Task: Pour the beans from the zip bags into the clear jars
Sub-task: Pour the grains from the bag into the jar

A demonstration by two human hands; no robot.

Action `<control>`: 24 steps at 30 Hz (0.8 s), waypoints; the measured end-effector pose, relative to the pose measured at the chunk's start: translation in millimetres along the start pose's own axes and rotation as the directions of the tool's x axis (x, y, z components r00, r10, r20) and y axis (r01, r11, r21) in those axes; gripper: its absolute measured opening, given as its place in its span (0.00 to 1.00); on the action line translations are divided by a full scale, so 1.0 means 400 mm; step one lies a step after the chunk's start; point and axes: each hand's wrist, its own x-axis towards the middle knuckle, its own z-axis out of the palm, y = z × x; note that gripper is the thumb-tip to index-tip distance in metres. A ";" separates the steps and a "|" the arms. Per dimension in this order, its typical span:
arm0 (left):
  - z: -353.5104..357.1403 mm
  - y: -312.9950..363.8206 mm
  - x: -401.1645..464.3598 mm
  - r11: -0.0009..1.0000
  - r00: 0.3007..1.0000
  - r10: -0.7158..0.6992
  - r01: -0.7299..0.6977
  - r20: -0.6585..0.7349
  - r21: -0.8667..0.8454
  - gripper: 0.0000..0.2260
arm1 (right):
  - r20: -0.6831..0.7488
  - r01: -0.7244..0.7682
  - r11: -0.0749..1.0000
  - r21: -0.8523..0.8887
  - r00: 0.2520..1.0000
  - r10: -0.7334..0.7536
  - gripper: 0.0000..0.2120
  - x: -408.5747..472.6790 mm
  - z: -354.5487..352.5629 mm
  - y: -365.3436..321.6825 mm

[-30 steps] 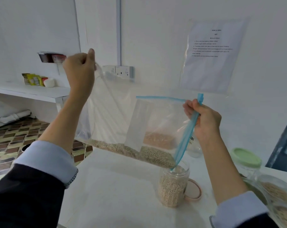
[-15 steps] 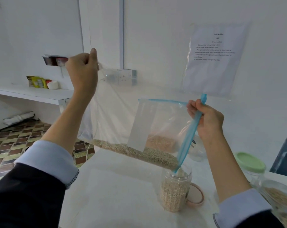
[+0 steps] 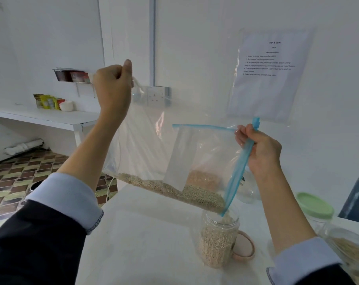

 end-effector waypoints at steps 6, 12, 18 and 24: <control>0.007 -0.001 0.005 1.000 1.000 0.008 -0.008 -0.018 -0.021 0.22 | -0.012 -0.009 1.000 -0.004 1.000 0.009 0.03 0.008 -0.014 0.009; 0.008 -0.002 0.013 0.999 0.999 0.024 -0.025 -0.039 -0.029 0.22 | -0.003 -0.015 1.000 0.004 1.000 0.015 0.03 0.009 -0.014 0.010; 0.009 0.000 0.016 0.999 0.999 0.048 -0.049 -0.010 -0.005 0.22 | -0.011 -0.009 1.000 -0.017 1.000 0.009 0.03 0.000 -0.011 0.016; 0.003 -0.012 0.023 0.998 0.998 0.049 -0.050 -0.027 -0.026 0.22 | 0.004 -0.010 1.000 0.010 1.000 0.010 0.03 -0.007 -0.007 0.012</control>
